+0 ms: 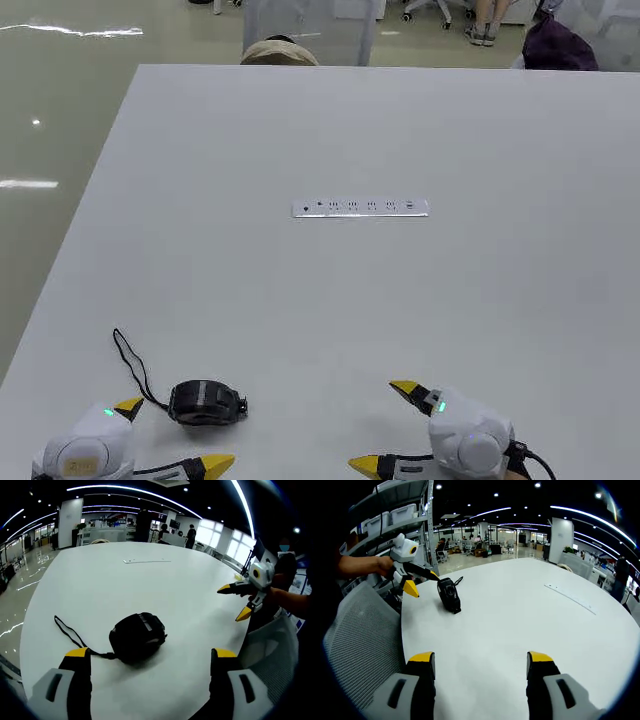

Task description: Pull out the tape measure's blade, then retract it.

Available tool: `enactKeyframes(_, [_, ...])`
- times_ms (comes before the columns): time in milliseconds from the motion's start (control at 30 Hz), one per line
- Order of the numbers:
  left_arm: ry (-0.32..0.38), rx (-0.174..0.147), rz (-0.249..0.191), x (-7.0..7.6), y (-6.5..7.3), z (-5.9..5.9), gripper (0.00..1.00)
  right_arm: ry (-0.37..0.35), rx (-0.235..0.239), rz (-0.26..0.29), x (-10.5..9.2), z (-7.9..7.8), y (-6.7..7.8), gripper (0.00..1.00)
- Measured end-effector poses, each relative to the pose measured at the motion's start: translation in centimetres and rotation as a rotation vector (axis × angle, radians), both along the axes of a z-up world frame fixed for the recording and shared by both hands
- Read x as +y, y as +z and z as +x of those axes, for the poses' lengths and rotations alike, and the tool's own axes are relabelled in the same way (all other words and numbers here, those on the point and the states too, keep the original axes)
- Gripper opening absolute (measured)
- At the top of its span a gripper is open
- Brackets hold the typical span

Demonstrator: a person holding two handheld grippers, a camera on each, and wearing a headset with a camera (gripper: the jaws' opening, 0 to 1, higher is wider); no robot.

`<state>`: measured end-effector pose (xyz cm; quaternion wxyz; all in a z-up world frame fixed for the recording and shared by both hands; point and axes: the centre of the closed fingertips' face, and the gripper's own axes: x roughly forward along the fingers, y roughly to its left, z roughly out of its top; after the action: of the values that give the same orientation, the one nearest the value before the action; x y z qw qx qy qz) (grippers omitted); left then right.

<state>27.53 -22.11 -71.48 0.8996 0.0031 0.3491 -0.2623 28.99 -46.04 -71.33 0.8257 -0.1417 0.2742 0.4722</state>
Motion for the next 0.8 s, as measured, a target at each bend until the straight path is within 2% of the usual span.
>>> enactKeyframes(133, [-0.015, -0.007, 0.002, 0.3, 0.2, -0.5, 0.99, -0.049, 0.003, 0.000, -1.3, -0.1, 0.4, 0.81])
enactKeyframes(233, [-0.008, -0.021, 0.019, 0.9, 0.5, -0.6, 0.99, -0.088, 0.011, 0.007, -2.1, -0.2, 0.6, 0.84])
enactKeyframes(433, [-0.019, -0.029, 0.020, 1.1, 1.1, -1.0, 0.99, -0.113, 0.014, 0.012, -3.0, -1.0, 1.2, 0.90])
enactKeyframes(567, [-0.037, -0.044, 0.042, 1.0, 1.5, -1.3, 0.99, -0.130, 0.019, 0.017, -3.4, -1.2, 1.4, 0.91])
enactKeyframes(800, [-0.042, -0.032, 0.052, 1.0, 1.7, -1.6, 0.99, -0.145, 0.015, 0.015, -4.0, -1.4, 1.5, 0.92])
